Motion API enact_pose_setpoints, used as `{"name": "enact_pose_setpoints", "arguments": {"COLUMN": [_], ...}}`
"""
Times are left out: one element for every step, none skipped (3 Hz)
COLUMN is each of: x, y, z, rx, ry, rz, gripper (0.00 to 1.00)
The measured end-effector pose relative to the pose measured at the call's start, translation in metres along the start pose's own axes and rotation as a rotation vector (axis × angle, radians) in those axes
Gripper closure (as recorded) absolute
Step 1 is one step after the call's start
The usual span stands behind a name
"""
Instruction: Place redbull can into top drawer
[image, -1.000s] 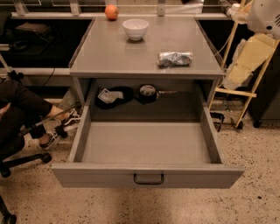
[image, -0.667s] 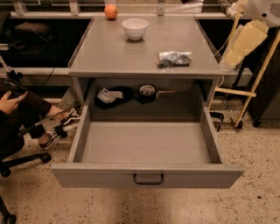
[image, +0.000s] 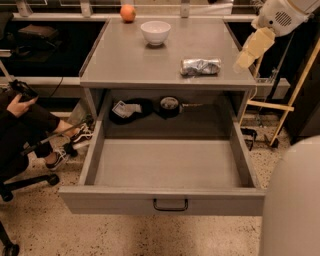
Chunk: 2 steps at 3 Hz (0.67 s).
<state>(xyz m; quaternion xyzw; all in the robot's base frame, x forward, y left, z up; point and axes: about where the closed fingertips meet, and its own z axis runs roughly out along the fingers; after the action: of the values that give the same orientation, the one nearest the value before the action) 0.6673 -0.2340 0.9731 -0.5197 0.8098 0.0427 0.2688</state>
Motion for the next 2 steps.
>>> {"name": "enact_pose_setpoints", "arguments": {"x": [-0.017,-0.079], "y": [-0.017,-0.035], "z": [0.028,-0.01], "rx": [-0.038,0.078], "ry": [-0.065,-0.229], "rz": [0.053,-0.031], "gripper": [0.0,0.0]}}
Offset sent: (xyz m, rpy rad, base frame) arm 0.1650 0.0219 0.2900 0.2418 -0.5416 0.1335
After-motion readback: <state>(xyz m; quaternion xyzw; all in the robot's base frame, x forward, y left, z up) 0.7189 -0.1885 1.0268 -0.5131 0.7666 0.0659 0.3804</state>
